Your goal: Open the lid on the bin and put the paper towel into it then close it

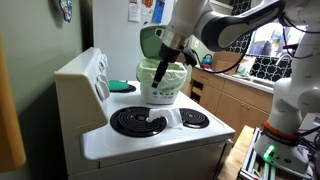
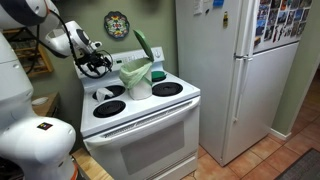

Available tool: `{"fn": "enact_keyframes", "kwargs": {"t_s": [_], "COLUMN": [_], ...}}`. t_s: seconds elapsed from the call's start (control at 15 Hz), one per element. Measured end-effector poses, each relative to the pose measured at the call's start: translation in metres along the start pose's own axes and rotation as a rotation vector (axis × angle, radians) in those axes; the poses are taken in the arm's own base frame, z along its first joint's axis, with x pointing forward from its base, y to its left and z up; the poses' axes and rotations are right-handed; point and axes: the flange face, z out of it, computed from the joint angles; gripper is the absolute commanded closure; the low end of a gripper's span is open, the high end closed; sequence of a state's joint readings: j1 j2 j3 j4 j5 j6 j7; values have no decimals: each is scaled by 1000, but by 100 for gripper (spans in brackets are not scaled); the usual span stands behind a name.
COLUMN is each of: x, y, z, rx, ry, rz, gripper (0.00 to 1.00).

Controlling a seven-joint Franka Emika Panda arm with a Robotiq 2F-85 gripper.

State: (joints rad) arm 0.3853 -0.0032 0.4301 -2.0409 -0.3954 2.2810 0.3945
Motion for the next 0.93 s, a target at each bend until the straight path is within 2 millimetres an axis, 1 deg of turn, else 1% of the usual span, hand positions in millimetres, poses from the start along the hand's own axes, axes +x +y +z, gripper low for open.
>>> {"fn": "enact_keyframes", "kwargs": {"t_s": [0.2,0.33,0.47,0.6,0.8,0.87,0.93], "x": [-4,-10,-16,-17,-17,-19,-21], "y": [-15,-26,-32,-34,-33,-32,-31], "z": [22,38,55,62,63,65,69], "rx": [40,53,58,62,60,56,50], "ry": [-53,-93,-124,-137,-140,-155,-174], "rz": [-8,-43,-59,-62,-62,-70,-82], "gripper": [0,0,0,0,0,15,26]}}
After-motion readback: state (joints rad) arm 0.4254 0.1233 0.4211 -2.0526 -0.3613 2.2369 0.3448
